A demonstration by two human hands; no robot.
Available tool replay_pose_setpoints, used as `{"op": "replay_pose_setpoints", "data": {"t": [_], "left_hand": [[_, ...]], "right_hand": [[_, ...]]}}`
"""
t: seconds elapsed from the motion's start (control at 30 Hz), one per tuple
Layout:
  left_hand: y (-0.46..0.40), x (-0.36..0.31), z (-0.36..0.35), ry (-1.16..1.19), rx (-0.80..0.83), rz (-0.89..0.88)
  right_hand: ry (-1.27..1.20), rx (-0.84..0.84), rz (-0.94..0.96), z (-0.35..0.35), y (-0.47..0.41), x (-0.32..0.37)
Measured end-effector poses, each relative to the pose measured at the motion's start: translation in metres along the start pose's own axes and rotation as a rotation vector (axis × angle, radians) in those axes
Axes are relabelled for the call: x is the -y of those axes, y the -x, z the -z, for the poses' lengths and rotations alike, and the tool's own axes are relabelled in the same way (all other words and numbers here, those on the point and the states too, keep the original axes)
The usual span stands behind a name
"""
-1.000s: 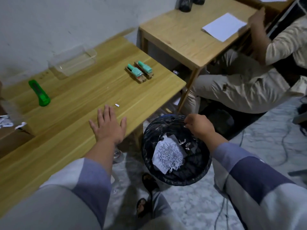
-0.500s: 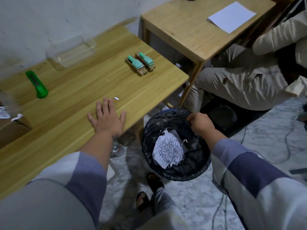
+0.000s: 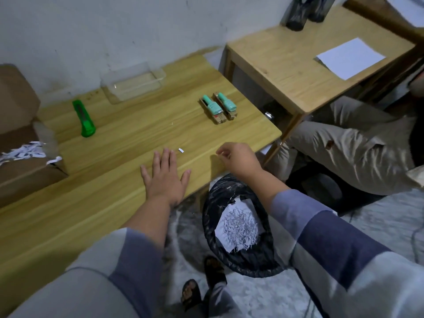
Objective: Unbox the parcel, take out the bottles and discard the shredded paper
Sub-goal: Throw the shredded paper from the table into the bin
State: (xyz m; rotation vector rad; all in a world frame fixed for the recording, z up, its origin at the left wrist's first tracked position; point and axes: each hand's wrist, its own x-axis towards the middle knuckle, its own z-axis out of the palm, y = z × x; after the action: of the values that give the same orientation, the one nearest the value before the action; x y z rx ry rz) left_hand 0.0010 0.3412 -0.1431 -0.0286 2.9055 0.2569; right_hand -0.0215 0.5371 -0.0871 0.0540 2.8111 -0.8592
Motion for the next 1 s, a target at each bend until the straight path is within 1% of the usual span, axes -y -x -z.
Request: {"op": "replay_pose_setpoints", "data": {"t": [0.1, 0.23, 0.4, 0.53, 0.6, 0.7, 0.8, 0.9, 1.0], "left_hand": [[0.002, 0.000, -0.001, -0.018, -0.030, 0.002], [0.002, -0.001, 0.000, -0.043, -0.027, -0.003], [0.001, -0.001, -0.002, -0.073, -0.049, -0.007], [0.003, -0.002, -0.001, -0.078, -0.033, -0.007], [0.003, -0.002, 0.000, -0.079, -0.026, -0.003], [0.002, -0.003, 0.000, -0.076, -0.018, 0.004], [0.001, -0.003, 0.001, -0.062, -0.012, 0.008], [0.000, -0.003, 0.001, -0.050, 0.010, 0.007], [-0.001, -0.002, -0.002, -0.047, -0.005, 0.012]], "right_hand": [[-0.019, 0.050, 0.102, -0.016, -0.017, 0.028], [-0.003, 0.052, 0.188, -0.038, -0.034, 0.053], [0.046, -0.008, 0.216, -0.052, -0.049, 0.058], [0.126, -0.088, 0.246, -0.060, -0.050, 0.058], [0.153, -0.099, 0.250, -0.060, -0.048, 0.057], [0.164, -0.102, 0.226, -0.052, -0.039, 0.044], [0.189, -0.138, 0.179, -0.034, -0.016, 0.011], [0.219, -0.178, 0.078, -0.011, 0.014, -0.031], [0.221, -0.213, -0.052, 0.009, 0.042, -0.067]]}}
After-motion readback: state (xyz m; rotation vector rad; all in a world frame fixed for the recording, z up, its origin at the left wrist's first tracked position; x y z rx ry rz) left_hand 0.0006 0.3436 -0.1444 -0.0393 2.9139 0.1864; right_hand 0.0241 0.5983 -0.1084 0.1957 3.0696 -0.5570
